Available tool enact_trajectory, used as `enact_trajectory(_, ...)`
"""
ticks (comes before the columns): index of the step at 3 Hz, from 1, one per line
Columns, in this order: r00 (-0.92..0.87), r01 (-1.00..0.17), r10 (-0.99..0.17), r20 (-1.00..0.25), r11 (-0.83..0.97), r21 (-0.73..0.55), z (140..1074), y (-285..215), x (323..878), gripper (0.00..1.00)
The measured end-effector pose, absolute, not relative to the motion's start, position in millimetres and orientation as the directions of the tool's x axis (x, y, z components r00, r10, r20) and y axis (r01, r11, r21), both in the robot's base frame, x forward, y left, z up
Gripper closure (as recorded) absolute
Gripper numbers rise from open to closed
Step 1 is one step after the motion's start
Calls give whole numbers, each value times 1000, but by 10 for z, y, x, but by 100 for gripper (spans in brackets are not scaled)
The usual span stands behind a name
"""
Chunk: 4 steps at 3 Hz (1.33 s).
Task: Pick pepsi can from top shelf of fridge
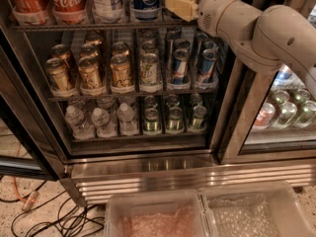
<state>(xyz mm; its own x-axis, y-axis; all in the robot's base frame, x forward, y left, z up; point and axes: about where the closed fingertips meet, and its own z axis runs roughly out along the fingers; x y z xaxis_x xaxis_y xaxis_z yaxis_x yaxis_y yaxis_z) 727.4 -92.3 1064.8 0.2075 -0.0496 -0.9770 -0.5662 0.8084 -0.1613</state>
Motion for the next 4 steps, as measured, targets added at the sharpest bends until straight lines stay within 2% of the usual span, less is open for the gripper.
enact_trajectory(1,208,-566,-50,-977,808,-161,10662,-922,7269,99)
enact_trajectory(4,271,-580,-40,-962,790,-197,10892,-837,7269,100)
